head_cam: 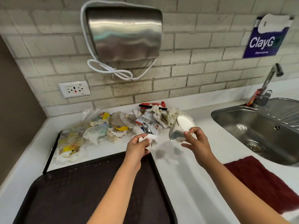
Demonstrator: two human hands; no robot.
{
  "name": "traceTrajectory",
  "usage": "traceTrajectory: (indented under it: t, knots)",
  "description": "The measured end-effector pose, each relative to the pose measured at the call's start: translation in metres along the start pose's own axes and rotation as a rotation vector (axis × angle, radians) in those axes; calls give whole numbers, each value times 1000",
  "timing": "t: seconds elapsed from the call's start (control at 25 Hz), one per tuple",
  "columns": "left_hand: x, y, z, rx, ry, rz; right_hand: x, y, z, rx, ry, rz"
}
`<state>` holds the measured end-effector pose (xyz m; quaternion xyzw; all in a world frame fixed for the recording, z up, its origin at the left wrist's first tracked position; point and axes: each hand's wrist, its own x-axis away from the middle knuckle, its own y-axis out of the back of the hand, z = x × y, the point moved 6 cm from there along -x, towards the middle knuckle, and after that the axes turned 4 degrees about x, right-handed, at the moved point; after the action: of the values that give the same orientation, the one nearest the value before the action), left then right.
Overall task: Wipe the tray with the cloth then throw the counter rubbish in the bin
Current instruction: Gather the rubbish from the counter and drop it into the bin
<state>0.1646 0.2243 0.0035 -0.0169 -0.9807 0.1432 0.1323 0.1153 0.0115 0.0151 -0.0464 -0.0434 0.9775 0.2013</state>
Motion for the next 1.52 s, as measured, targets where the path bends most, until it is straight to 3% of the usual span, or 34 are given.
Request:
traceTrajectory:
  t: [0.28, 0.44, 0.64, 0.84, 1.16, 1.52]
  knots:
    - [90, -81, 54, -30, 32, 126, 83, 107, -13, -26, -62, -58]
    - [151, -116, 103, 24, 118, 98, 139, 169, -15, -79, -109, -87]
    - [230, -133, 178, 67, 222, 24, 206, 242, -34, -75, -117, 0]
    - [307, -125, 285, -30, 446, -19, 277, 301, -73, -109, -194, 10]
    - [342, -83, 428, -57, 798, -218, 366, 353, -213, -32, -553, -192]
    - [315, -63, 537, -107, 880, -197, 427, 360, -416, 209, -847, -225]
